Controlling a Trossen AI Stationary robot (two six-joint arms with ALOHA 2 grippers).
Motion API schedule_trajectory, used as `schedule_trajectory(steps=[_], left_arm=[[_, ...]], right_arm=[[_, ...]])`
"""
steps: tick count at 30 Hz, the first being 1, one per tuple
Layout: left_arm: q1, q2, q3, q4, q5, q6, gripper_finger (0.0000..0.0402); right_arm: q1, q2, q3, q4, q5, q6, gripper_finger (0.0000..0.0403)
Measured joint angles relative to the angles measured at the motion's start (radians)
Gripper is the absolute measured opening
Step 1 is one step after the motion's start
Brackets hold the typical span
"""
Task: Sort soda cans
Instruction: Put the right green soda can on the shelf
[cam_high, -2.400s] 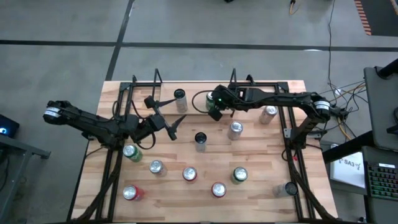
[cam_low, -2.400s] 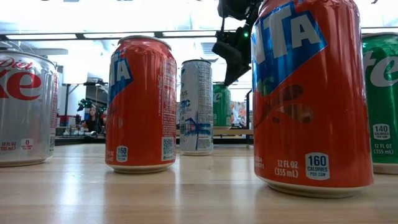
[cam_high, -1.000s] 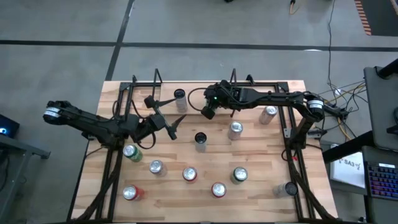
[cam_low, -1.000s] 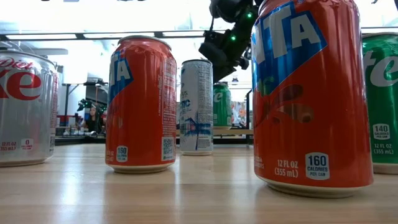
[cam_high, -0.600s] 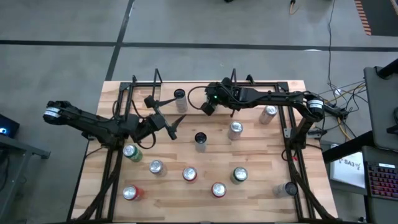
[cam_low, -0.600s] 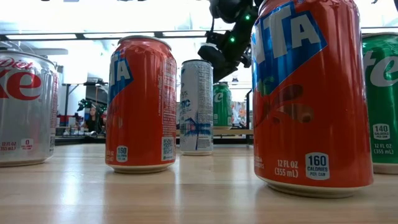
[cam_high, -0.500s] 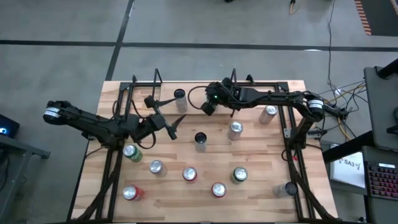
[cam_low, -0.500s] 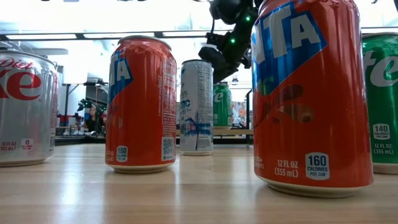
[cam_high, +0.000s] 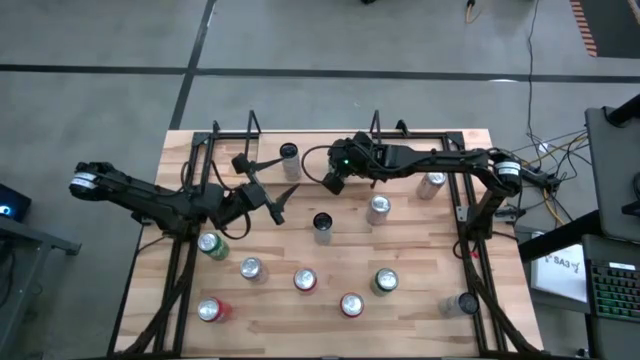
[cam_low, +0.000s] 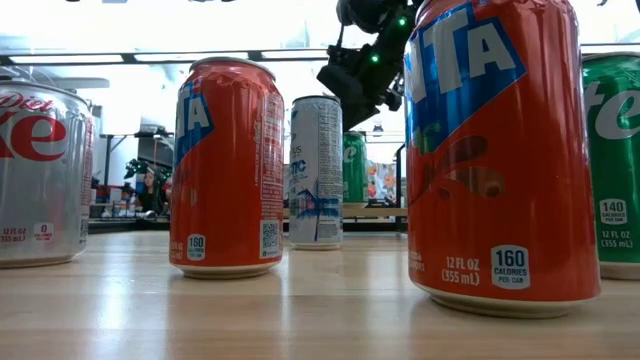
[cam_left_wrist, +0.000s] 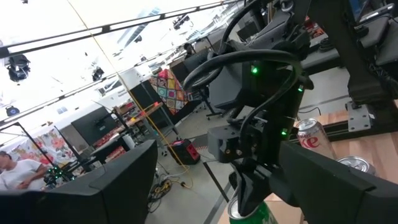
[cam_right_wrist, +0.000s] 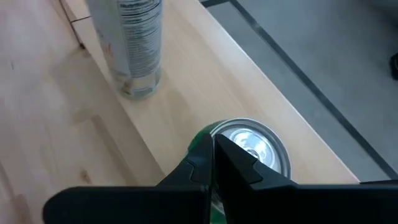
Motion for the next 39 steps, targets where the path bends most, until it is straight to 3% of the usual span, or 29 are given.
schedule_trajectory(steps=[15,21,23,33,39], left_arm=[[0.0,0.0,0.0,0.0,0.0,0.0,0.0322],[0.0,0.0,0.0,0.0,0.0,0.0,0.0322],[0.0,0.0,0.0,0.0,0.0,0.0,0.0322],[0.0,0.0,0.0,0.0,0.0,0.0,0.0322],[0.0,0.0,0.0,0.0,0.0,0.0,0.0322]], right_arm=[[0.01,-0.063,0.075,-0.096,-0.012,-0.031,0.0009],[-0.006,-0.068,0.124,-0.258,-0.27,0.062,0.0009],[-0.007,-0.068,0.114,-0.279,-0.296,0.081,0.0009],[-0.03,-0.067,0.036,-0.293,-0.15,0.113,0.0009],[-0.057,-0.066,0.029,-0.249,-0.139,0.091,0.0009]])
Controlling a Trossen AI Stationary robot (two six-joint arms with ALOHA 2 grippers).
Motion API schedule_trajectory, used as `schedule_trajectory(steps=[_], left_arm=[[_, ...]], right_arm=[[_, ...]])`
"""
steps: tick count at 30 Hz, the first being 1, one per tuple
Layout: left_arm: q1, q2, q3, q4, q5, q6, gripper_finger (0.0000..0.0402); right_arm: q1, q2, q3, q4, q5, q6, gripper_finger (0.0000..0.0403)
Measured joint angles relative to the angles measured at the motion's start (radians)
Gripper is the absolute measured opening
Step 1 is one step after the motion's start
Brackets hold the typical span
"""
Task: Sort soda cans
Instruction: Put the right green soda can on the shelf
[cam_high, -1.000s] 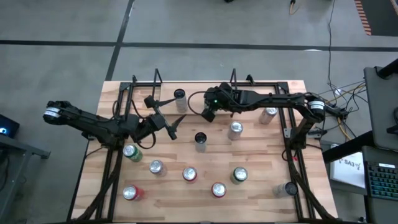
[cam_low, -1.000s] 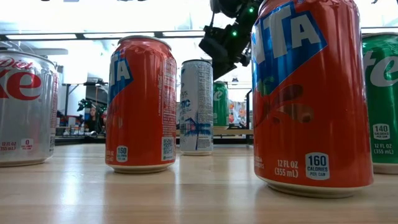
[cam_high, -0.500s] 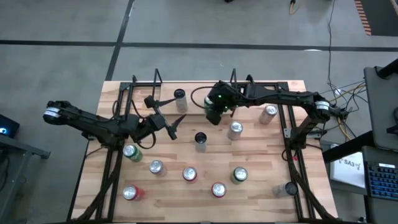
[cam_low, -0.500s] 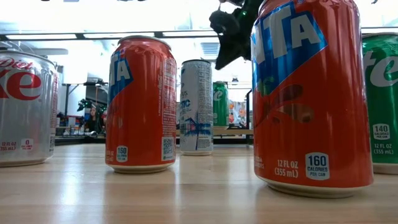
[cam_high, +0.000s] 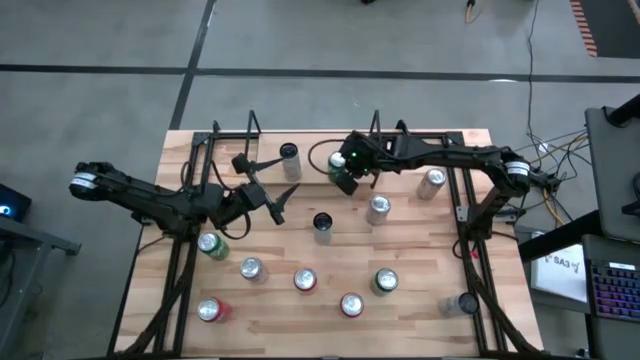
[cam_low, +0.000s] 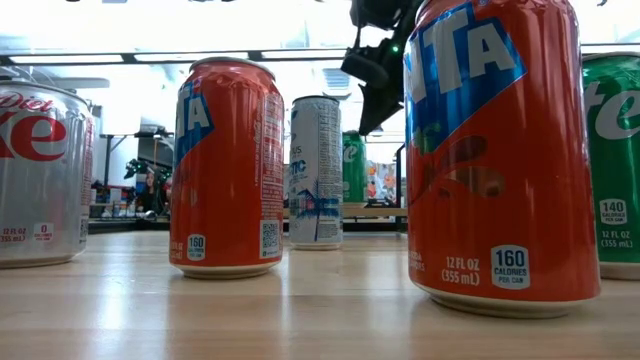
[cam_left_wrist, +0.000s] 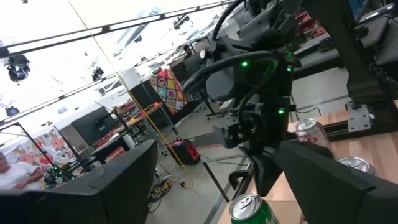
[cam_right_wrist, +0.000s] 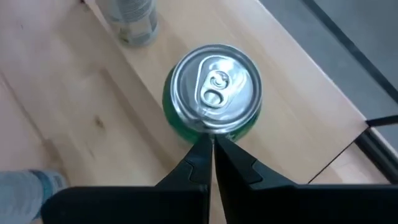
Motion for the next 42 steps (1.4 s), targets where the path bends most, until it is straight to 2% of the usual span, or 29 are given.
schedule_trajectory(steps=[9,14,20,24,31,37,42], left_arm=[[0.0,0.0,0.0,0.0,0.0,0.0,0.0322],[0.0,0.0,0.0,0.0,0.0,0.0,0.0322],[0.004,0.0,0.0,0.0,0.0,0.0,0.0322],[0.005,0.0,0.0,0.0,0.0,0.0,0.0322],[0.005,0.0,0.0,0.0,0.0,0.0,0.0322],[0.005,0.0,0.0,0.0,0.0,0.0,0.0322],[0.005,0.0,0.0,-0.001,0.0,0.0,0.0322]], right_arm=[[-0.022,0.0,-0.003,0.032,0.099,-0.05,0.0009],[-0.02,-0.001,0.025,0.045,0.097,-0.04,0.0009],[-0.017,0.017,0.032,0.206,0.09,-0.063,0.0009],[-0.017,0.049,0.032,0.245,0.086,-0.067,0.0009],[-0.015,0.086,0.031,0.245,0.085,-0.067,0.0009],[-0.01,0.086,0.031,0.248,0.01,-0.085,0.0009],[-0.001,0.086,0.031,0.236,0.006,-0.093,0.0009]])
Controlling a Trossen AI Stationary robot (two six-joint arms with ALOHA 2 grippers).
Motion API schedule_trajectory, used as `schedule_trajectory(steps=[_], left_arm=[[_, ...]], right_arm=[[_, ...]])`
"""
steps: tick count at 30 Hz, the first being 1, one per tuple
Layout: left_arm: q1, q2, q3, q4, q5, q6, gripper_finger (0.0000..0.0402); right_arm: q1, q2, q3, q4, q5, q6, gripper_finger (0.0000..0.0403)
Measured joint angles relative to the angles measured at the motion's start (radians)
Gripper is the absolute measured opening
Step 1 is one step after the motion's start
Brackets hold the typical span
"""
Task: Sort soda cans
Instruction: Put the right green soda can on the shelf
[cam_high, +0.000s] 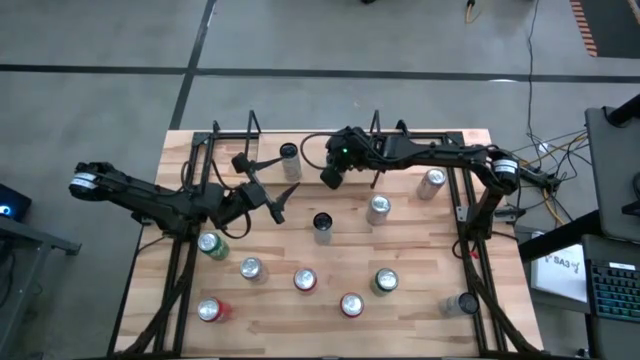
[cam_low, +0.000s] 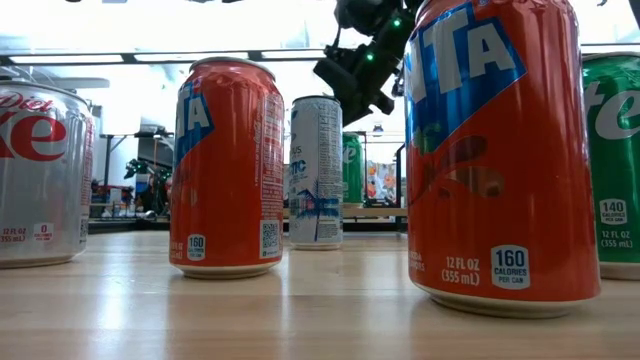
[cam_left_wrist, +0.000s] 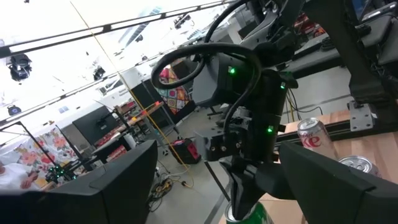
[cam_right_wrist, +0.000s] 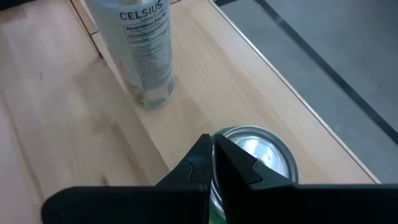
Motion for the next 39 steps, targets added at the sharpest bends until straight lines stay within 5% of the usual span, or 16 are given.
schedule_trajectory(steps=[14,39], left_arm=[[0.0,0.0,0.0,0.0,0.0,0.0,0.0322],[0.0,0.0,0.0,0.0,0.0,0.003,0.0322]], right_arm=[[0.006,0.0,-0.002,0.035,0.107,0.016,0.0009],[0.015,0.054,-0.003,0.064,0.096,-0.007,0.0009]])
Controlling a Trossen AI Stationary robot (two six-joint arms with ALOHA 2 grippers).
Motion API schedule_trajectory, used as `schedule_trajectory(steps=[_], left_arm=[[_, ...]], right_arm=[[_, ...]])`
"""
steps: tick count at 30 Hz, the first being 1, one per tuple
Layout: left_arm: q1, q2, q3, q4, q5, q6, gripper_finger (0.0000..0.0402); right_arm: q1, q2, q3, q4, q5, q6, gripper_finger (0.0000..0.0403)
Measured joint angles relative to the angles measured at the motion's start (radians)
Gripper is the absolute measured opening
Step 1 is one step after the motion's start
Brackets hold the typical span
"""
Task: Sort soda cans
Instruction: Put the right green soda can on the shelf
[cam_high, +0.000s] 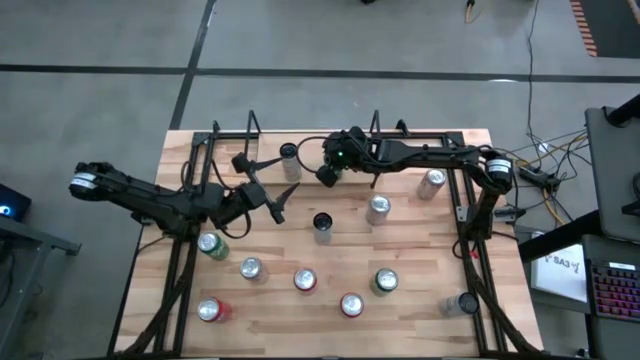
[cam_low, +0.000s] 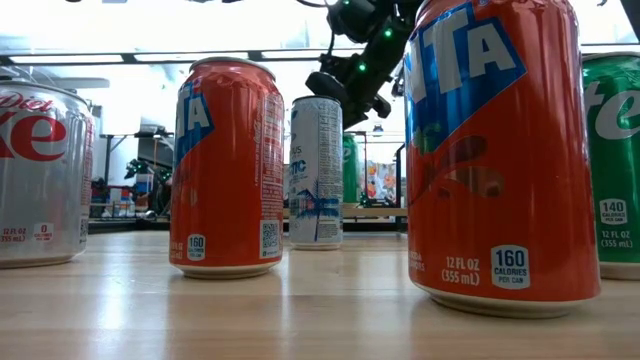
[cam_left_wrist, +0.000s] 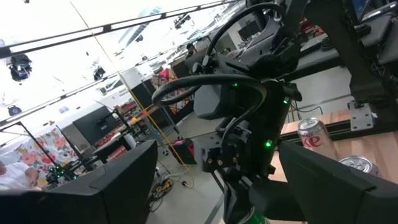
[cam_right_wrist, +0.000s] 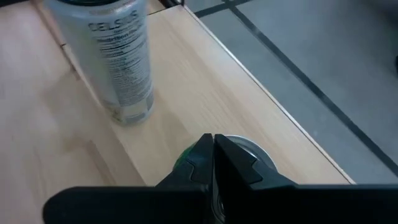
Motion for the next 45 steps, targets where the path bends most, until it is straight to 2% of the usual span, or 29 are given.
schedule_trajectory(steps=[9,17,19,24,26,30,36,39,45], left_arm=[[0.0,0.0,0.0,0.0,0.0,0.001,0.0322],[0.003,0.0,0.0,-0.001,-0.016,0.001,0.0322],[0.006,0.0,0.0,-0.001,-0.016,0.001,0.0322],[0.008,0.0,0.0,-0.001,-0.016,0.0,0.0322],[0.008,0.0,0.0,-0.001,-0.016,-0.001,0.0322],[0.008,0.0,0.0,-0.001,-0.016,-0.002,0.0322],[0.008,0.0,0.0,-0.001,-0.016,-0.003,0.0322],[0.008,0.0,0.0,-0.001,-0.016,-0.003,0.0322],[0.008,0.0,0.0,-0.001,-0.016,-0.003,0.0322]], right_arm=[[0.015,-0.023,-0.002,-0.026,-0.011,-0.164,0.0009],[0.015,-0.08,-0.003,-0.027,0.013,-0.158,0.0009],[0.014,-0.092,-0.003,-0.031,-0.037,-0.135,0.0009],[0.015,-0.101,-0.003,-0.079,-0.254,-0.051,0.0009],[0.015,-0.1,-0.003,-0.128,-0.289,-0.027,0.0009],[0.014,-0.094,-0.003,-0.233,-0.275,0.009,0.0009],[0.014,-0.088,-0.003,-0.261,-0.074,0.007,0.0009],[0.003,-0.088,-0.003,-0.261,-0.011,-0.001,0.0009],[-0.006,-0.093,-0.003,-0.261,0.001,-0.002,0.0009]])
